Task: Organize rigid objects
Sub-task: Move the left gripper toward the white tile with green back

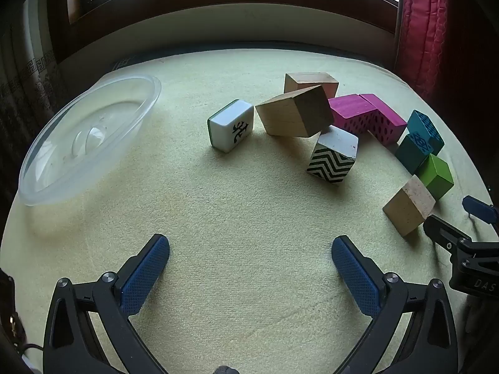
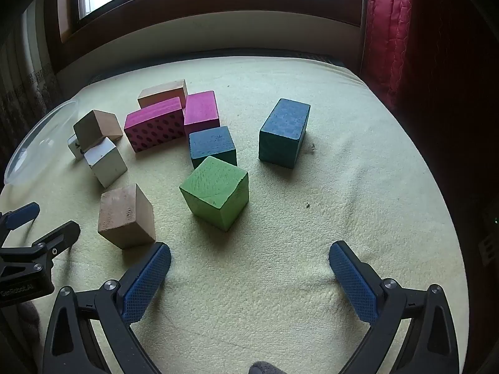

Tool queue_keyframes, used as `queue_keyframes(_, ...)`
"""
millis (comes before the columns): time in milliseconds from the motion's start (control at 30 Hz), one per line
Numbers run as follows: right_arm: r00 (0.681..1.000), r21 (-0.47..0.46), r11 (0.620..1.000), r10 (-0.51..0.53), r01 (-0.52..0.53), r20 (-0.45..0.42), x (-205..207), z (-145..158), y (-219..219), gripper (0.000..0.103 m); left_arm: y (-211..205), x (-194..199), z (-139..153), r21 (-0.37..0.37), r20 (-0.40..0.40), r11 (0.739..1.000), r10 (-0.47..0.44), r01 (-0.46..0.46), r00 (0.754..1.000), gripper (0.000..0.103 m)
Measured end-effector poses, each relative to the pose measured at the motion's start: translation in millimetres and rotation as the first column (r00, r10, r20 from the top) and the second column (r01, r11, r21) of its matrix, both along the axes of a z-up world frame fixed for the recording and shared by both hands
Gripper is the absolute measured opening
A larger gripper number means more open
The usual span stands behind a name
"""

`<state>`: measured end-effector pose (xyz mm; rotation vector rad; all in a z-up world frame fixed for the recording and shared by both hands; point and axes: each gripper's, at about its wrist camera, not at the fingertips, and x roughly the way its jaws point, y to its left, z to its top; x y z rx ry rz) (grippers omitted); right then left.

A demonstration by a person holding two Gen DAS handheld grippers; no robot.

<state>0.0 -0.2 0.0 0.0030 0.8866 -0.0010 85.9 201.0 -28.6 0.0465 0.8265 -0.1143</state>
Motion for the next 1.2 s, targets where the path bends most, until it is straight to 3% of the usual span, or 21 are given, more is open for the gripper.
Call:
queue_keyframes(833,1.0,-0.015,1.0,0.027,-0.027,-0.007,-7.4,-2.3,2.0,0.103,-1.5,3.8,1.5,0.009,-0.011,0.998,-0.059,0.059,0.998,0.103)
queue_keyframes(967,1.0,-0.012,1.0,0.026,-0.026,-0.007,-7.6,-2.3,1.2,0.103,3.6,8.1,7.6,-0.031,-0.004,0.998,-0.046,0.046,0.999,0.095)
queue_keyframes(1100,1.0,-0.012,1.0,0.027,-0.027,-0.009,-6.1,-1.9,2.0,0.103,3.2,16.1,15.3,-0.119,-0.027,0.992,-0.047,0.044,0.999,0.091)
queue_keyframes(1200,1.0,-0.011,1.0,0.027,-0.027,-0.009,-6.0,-1.6,1.9,0.103,-5.0,18.3,25.7,-0.129,-0.01,0.989,-0.069,0.067,0.998,0.088)
